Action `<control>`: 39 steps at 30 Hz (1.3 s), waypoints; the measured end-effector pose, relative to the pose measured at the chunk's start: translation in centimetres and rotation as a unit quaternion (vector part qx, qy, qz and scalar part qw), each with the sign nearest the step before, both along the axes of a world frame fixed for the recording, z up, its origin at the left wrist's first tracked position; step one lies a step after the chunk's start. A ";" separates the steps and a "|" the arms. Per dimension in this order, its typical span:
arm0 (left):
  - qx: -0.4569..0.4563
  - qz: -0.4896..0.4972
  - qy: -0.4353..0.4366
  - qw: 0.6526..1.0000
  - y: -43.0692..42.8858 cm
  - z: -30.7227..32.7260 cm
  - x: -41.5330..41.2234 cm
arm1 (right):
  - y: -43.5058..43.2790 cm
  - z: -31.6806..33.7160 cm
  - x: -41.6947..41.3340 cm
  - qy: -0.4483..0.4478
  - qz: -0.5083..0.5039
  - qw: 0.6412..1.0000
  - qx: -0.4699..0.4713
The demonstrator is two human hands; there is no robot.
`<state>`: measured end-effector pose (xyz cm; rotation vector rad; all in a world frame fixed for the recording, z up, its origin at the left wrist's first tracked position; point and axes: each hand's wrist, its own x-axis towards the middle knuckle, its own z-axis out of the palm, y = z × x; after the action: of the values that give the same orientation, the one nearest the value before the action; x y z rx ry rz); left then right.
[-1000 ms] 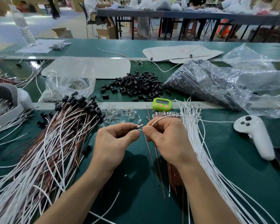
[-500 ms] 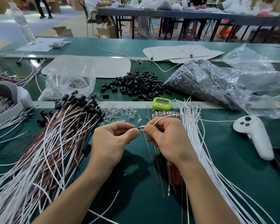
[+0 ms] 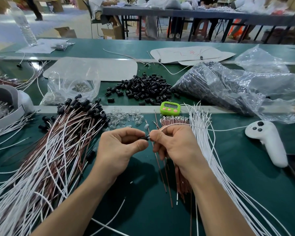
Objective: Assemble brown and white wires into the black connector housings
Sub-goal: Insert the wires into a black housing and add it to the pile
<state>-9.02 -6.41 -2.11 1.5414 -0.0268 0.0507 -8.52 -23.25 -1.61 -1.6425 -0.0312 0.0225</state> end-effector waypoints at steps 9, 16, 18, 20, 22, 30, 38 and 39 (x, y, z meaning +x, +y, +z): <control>-0.005 0.062 -0.020 0.998 -0.1 0.1 0.0 | 0.8 -0.4 -0.2 -0.010 -0.008 0.999 -0.029; 0.005 0.055 -0.025 0.998 -0.4 0.1 0.0 | 0.6 0.0 0.0 0.025 -0.038 0.997 0.070; 0.006 0.050 -0.024 0.998 -0.5 0.1 0.0 | 0.6 0.2 0.0 0.024 -0.045 0.995 0.082; 0.006 0.054 -0.025 0.998 -0.5 0.0 0.0 | 0.7 0.2 0.0 0.012 -0.058 0.995 0.078; 0.002 0.064 -0.026 0.998 -0.3 0.0 0.0 | 1.1 0.1 -0.2 -0.003 -0.059 0.997 0.056; 0.007 0.068 -0.032 0.997 0.0 -0.1 0.0 | 2.3 -0.5 -0.7 -0.034 -0.070 0.997 -0.003; 0.024 0.069 -0.035 0.997 -0.3 -0.1 0.1 | 2.5 -0.1 -0.5 -0.025 -0.105 0.993 0.047; 0.028 0.068 -0.034 0.997 -0.3 -0.1 0.2 | 2.4 -0.1 -0.4 -0.026 -0.111 0.993 0.041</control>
<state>-8.85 -6.73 -2.18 1.5958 0.0223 0.2115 -8.97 -20.90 -1.72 -1.5559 0.1098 -0.1898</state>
